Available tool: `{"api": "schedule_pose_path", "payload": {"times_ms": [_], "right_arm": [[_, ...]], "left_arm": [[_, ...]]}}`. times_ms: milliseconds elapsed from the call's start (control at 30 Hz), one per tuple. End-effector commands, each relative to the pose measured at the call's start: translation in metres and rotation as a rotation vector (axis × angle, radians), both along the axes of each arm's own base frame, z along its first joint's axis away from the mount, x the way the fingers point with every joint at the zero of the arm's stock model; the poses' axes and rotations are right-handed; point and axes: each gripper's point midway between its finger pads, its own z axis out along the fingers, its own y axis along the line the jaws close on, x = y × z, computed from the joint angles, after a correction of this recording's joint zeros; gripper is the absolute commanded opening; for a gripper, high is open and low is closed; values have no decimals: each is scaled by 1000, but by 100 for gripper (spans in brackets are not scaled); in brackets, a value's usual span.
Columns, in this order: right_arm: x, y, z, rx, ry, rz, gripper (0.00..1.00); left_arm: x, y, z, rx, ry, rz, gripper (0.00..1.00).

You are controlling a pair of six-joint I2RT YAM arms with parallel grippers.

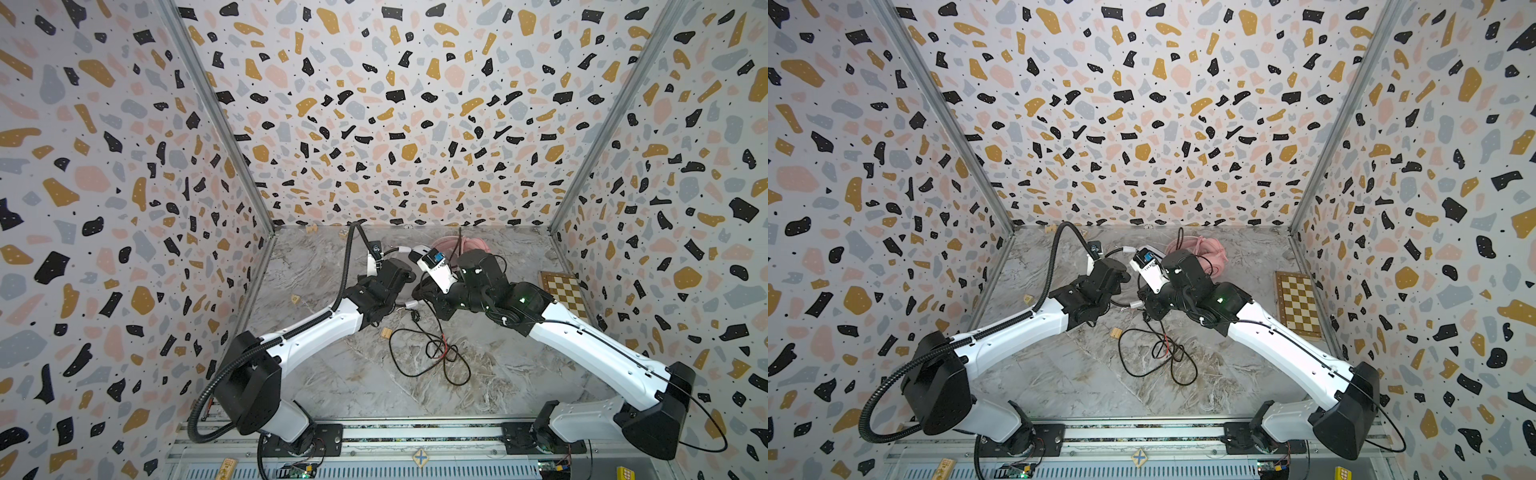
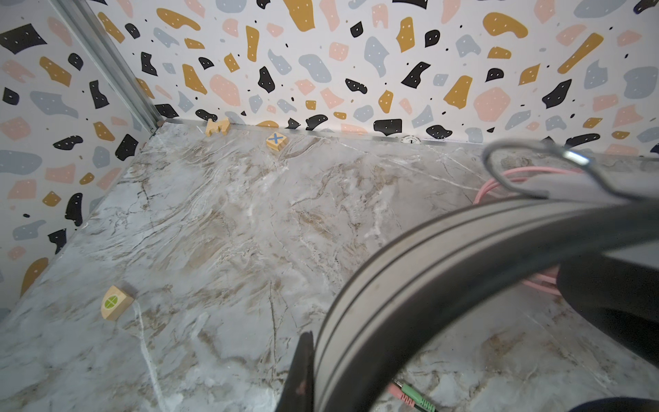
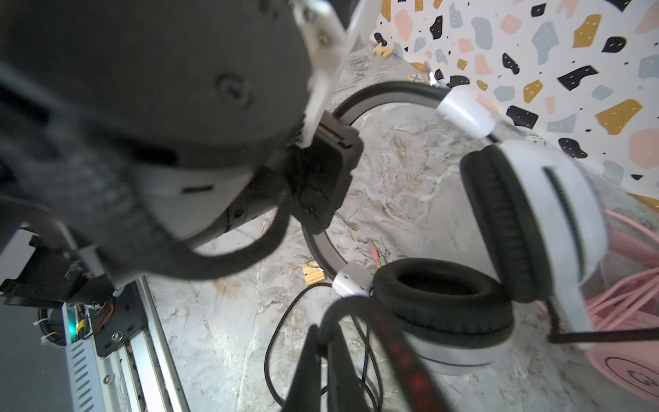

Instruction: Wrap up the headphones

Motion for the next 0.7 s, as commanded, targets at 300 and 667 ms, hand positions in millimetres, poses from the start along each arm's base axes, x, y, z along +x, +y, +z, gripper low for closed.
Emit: {"api": "schedule_pose_path", "payload": {"times_ms": [300,667], "right_arm": [[73,-93,-29,91,107,-296,4],[68,-75,55,167,-38,-190,5]], "left_arm": [[-12,-7,67,-108,-190,-146,0],[-12,-44,39,-26,-75,-366,0]]}}
